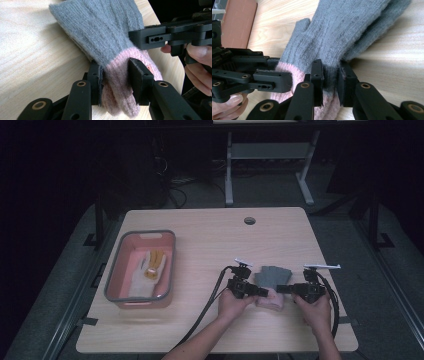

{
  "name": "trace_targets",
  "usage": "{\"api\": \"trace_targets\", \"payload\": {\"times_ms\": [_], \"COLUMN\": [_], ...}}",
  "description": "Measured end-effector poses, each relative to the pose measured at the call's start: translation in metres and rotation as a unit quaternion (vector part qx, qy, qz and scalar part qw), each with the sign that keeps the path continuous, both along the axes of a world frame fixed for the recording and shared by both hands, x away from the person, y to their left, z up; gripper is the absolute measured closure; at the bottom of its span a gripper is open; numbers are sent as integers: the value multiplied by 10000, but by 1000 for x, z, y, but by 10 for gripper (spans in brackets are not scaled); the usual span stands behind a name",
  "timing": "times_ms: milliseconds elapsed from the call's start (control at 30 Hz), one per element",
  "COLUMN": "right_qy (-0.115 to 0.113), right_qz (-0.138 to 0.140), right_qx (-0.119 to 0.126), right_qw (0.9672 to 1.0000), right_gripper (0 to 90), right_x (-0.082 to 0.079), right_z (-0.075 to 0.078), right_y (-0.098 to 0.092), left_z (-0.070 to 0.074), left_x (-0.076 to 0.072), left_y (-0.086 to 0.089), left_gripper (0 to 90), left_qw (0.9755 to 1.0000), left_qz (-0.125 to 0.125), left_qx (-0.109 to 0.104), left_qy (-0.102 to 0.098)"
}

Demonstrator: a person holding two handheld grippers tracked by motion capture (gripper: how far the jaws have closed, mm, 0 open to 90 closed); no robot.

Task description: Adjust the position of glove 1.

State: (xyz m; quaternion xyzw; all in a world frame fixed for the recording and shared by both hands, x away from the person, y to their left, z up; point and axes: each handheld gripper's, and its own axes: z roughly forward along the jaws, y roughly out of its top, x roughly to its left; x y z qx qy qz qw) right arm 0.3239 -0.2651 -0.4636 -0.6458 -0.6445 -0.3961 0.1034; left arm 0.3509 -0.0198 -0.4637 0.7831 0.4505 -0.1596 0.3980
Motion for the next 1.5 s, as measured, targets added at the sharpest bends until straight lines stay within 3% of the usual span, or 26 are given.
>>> {"api": "trace_targets", "payload": {"times_ms": [867, 1133, 1200, 1500], "right_qy": [-294, -347, -458, -556], "right_qz": [184, 304, 387, 574], "right_qx": [170, 137, 94, 145], "right_qw": [9993, 9988, 9982, 9967], "right_gripper": [769, 768, 769, 769], "right_x": [-4, -4, -3, 3], "right_z": [16, 20, 25, 32], "right_y": [14, 26, 33, 52], "left_z": [16, 19, 21, 30], "left_x": [-5, -10, -10, -11], "left_y": [21, 37, 46, 67], "left_gripper": [654, 655, 656, 656], "left_qw": [9996, 9991, 9989, 9983], "left_qz": [-28, 40, 70, 164], "left_qx": [-177, -333, -398, -441], "left_qy": [-216, -243, -257, -347]}}
